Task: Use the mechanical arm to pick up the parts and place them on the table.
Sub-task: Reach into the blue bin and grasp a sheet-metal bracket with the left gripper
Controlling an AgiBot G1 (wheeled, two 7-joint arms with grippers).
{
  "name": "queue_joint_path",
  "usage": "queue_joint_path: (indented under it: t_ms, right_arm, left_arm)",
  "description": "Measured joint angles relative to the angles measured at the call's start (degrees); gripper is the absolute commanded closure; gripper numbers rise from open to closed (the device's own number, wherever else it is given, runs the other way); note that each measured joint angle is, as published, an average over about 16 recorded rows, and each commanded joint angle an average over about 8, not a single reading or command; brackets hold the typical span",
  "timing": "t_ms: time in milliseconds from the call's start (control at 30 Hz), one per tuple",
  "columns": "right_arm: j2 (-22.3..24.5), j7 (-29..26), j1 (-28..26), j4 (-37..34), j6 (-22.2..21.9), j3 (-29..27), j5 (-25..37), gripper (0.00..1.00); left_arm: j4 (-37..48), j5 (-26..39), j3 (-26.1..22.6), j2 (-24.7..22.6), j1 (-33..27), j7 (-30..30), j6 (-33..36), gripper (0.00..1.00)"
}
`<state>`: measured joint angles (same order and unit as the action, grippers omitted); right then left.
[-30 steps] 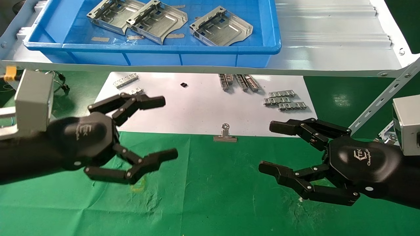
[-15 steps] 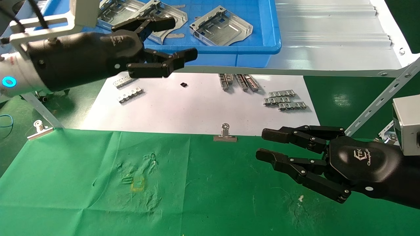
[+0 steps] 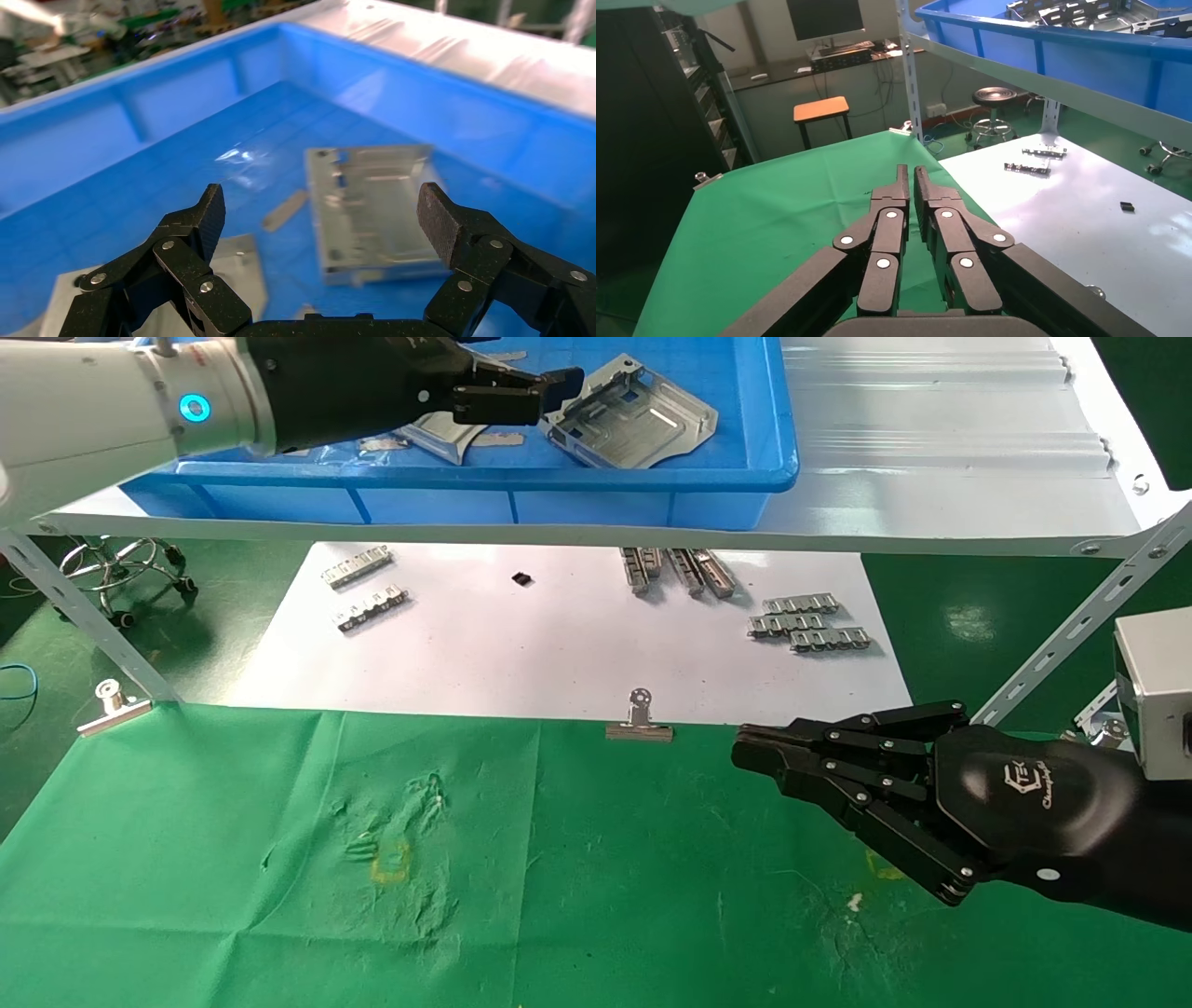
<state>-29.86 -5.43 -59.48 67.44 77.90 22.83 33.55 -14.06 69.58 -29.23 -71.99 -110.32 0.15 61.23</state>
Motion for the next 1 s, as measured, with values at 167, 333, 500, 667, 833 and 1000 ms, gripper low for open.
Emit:
queue_joint_path:
  t_ms: [167, 333, 500, 667, 833, 1000]
  right_arm:
    - [0.0, 0.0, 0.0, 0.0, 0.0, 0.0, 0.0, 1.0]
    - [0.0, 0.0, 0.0, 0.0, 0.0, 0.0, 0.0, 1.0]
    - [0.0, 0.0, 0.0, 0.0, 0.0, 0.0, 0.0, 1.0]
    - [0.0, 0.0, 0.0, 0.0, 0.0, 0.0, 0.0, 1.0]
    - [0.0, 0.0, 0.0, 0.0, 0.0, 0.0, 0.0, 1.0]
    - [0.0, 0.0, 0.0, 0.0, 0.0, 0.0, 0.0, 1.0]
  left_arm:
    - [4.63, 1.7, -1.06, -3.27, -2.2, 1.24, -3.44, 0.0]
    - [6.41, 2.3, -1.92, -5.14, -2.83, 1.64, -4.99, 0.11]
    - [5.99, 2.06, -2.79, -5.93, -2.32, 1.41, -6.19, 0.7]
    - [4.42, 1.49, -4.07, -6.21, -1.37, 0.65, -7.98, 1.0]
    - [2.67, 0.68, -5.77, -6.32, -0.49, -0.52, -9.92, 1.0]
    - [1.27, -0.24, -7.79, -6.34, 0.1, -1.86, -11.69, 1.0]
